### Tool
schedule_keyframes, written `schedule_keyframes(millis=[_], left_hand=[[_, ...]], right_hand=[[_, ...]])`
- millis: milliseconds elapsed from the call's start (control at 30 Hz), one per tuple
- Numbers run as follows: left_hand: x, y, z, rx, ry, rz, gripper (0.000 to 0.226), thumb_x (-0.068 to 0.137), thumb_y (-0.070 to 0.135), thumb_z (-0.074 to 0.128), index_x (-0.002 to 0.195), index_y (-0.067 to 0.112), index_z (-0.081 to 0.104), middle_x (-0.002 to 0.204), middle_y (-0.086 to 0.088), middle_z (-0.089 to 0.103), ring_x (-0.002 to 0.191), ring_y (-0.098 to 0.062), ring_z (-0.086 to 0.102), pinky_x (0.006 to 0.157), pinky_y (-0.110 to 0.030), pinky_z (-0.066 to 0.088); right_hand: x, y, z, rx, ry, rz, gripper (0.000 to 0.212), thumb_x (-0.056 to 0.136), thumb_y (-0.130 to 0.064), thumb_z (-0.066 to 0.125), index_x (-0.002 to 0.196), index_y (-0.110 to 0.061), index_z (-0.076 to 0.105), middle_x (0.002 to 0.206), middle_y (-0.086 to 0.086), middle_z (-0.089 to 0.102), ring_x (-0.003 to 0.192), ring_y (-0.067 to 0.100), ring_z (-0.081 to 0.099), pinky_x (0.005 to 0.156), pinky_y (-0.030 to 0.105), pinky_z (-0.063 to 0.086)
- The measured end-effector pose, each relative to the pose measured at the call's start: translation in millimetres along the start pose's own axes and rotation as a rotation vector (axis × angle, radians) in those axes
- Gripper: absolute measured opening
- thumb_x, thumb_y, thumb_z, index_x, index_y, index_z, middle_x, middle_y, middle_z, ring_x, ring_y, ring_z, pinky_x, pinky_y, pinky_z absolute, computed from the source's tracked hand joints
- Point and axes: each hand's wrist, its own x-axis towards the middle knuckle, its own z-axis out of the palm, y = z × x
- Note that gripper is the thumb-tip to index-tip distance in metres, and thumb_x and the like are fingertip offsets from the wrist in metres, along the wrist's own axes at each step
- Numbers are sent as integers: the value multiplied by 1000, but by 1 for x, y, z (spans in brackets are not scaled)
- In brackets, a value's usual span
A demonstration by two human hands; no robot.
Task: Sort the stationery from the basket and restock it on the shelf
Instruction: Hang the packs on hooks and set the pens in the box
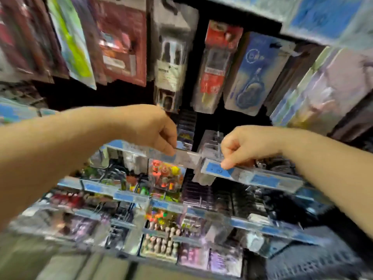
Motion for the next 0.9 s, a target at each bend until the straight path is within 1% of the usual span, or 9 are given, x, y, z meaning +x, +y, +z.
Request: schedule_keyframes(millis=[100,200,267,367,467,533,600,767,900], left_hand=[[-24,21,2,36,79,-20,7,83,43,73,79,38,72,69,24,64,69,4,59,63,-20,40],[-41,30,4,150,193,-64,37,92,53,47,94,27,74,89,6,72,86,-21,66,65,-27,45],[-56,41,-15,224,463,30,49,91,50,36,89,18,73,82,-2,70,76,-31,64,63,-36,51],[-72,58,-66,351,948,147,22,93,35,53,95,18,67,88,-2,68,80,-30,61,69,-41,51],[-87,78,-121,384,1221,77,25,93,36,56,112,20,62,110,-5,65,104,-31,54,87,-45,42],[-92,80,-137,378,1173,-42,30,93,41,52,112,21,66,112,-3,63,108,-30,50,90,-44,36],[-99,79,-140,377,997,-141,33,92,46,45,102,26,69,103,3,67,101,-30,56,84,-43,40],[-113,73,-168,164,863,-129,33,85,42,47,92,31,77,86,11,75,77,-19,71,64,-32,55],[-113,79,-196,155,640,-220,30,93,44,50,111,35,72,107,8,73,102,-18,66,76,-26,46]], right_hand=[[-13,-4,8,-5,137,45,37,78,-30,79,53,-21,53,45,-15,48,45,-1,43,50,16,34],[-27,-14,23,-110,270,138,43,81,-37,75,51,-25,46,51,-15,51,54,0,48,56,26,36],[-44,-28,28,-178,411,193,29,86,-39,67,63,-26,56,66,-11,52,71,12,55,63,30,38],[-78,-61,26,-135,893,-71,20,87,-38,57,86,-22,70,83,-10,62,81,9,59,68,19,44],[-117,-94,0,-126,1279,-362,21,88,-32,59,84,-16,72,81,-6,66,76,4,58,72,13,46],[-135,-106,-23,-230,1385,-357,19,90,-31,60,88,-16,72,84,-4,67,80,11,59,72,22,48],[-147,-106,-44,-323,1405,-255,18,89,-30,61,90,-15,71,86,-3,65,85,16,56,80,25,43],[-159,-96,-80,-243,1103,196,9,90,-43,61,84,-37,64,87,-17,61,92,11,58,82,27,44],[-169,-101,-89,-133,1013,266,24,91,-52,55,73,-37,59,80,-14,59,81,2,55,80,28,45]])
